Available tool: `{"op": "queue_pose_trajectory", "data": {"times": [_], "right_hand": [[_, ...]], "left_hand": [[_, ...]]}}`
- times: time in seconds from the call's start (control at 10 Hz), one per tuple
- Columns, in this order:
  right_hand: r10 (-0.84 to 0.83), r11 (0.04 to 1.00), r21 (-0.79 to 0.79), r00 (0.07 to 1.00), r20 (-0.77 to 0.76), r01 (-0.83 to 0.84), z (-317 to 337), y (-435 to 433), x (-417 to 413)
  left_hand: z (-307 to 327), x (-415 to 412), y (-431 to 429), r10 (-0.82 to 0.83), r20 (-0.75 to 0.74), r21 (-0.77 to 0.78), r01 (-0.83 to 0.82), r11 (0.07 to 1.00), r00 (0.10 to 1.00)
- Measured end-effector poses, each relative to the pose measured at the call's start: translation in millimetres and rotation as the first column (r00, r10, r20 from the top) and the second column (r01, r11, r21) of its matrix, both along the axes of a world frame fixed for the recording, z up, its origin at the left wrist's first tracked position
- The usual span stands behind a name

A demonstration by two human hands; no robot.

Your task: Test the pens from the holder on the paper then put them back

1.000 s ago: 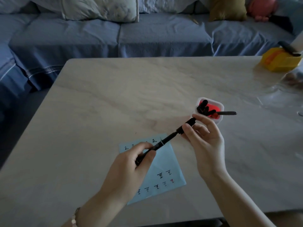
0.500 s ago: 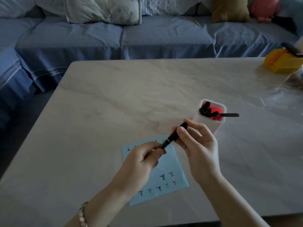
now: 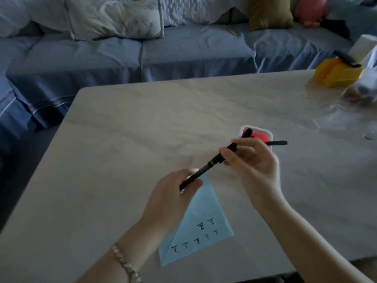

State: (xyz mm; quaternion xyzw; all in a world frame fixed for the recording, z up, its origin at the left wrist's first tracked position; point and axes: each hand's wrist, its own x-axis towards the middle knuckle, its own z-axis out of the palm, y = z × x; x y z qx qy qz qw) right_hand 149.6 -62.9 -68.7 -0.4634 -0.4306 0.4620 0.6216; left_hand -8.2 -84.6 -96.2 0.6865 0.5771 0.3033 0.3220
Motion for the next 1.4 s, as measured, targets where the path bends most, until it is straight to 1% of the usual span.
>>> {"op": "queue_pose_trajectory", "data": {"times": [0.1,0.2,0.3,0.4,0.5,0.6,0.7,0.8,0.9,1.0,1.1,1.2,1.3,1.4], "right_hand": [[-0.339,0.892,0.342,0.937,0.079,0.294,27,12,36],[-0.525,0.753,0.543,0.837,0.155,0.372,36,21,66],[-0.615,0.752,0.52,0.713,0.336,0.404,14,34,94],[-0.566,0.819,0.409,0.681,0.464,0.402,-13,43,104],[-0.485,0.874,0.341,0.65,0.586,0.345,-36,47,106],[-0.445,0.895,0.366,0.536,0.717,0.253,-46,49,110],[-0.38,0.925,0.307,0.539,0.752,0.225,-48,51,117],[-0.352,0.936,0.28,0.523,0.776,0.214,-45,59,117],[-0.306,0.951,0.279,0.515,0.801,0.131,-42,60,106],[-0.181,0.979,0.088,0.594,0.784,0.182,-39,61,103],[-0.143,0.983,0.052,0.56,0.816,0.175,-35,58,106],[-0.199,0.979,0.151,0.469,0.86,0.138,-24,53,103],[-0.052,0.999,0.046,0.391,0.919,0.023,12,56,86],[0.234,0.972,-0.228,0.191,0.953,-0.055,41,66,67]], "left_hand": [[-8,21,19,0.047,0.049,-0.048,-0.044,0.998,0.998],[-10,44,38,0.015,0.088,-0.078,-0.008,0.997,0.996],[-14,76,65,-0.027,0.064,-0.053,0.031,0.998,0.998],[-7,95,89,-0.103,0.069,-0.054,0.107,0.993,0.992],[1,111,116,-0.204,0.079,-0.163,0.214,0.963,0.976],[-4,116,131,-0.29,-0.027,-0.245,0.275,0.93,0.957],[-8,118,136,-0.315,-0.013,-0.256,0.301,0.918,0.949],[-16,120,140,-0.286,-0.018,-0.206,0.277,0.939,0.958],[-20,120,140,-0.267,-0.024,-0.191,0.258,0.947,0.963],[-24,120,139,-0.271,-0.017,-0.188,0.263,0.946,0.962],[-27,119,137,-0.26,-0.08,-0.173,0.244,0.954,0.962],[-27,113,132,-0.286,-0.167,-0.175,0.257,0.951,0.944],[-12,89,121,-0.263,-0.21,-0.241,0.21,0.947,0.942],[17,65,116,-0.259,-0.31,-0.318,0.157,0.935,0.915]]}}
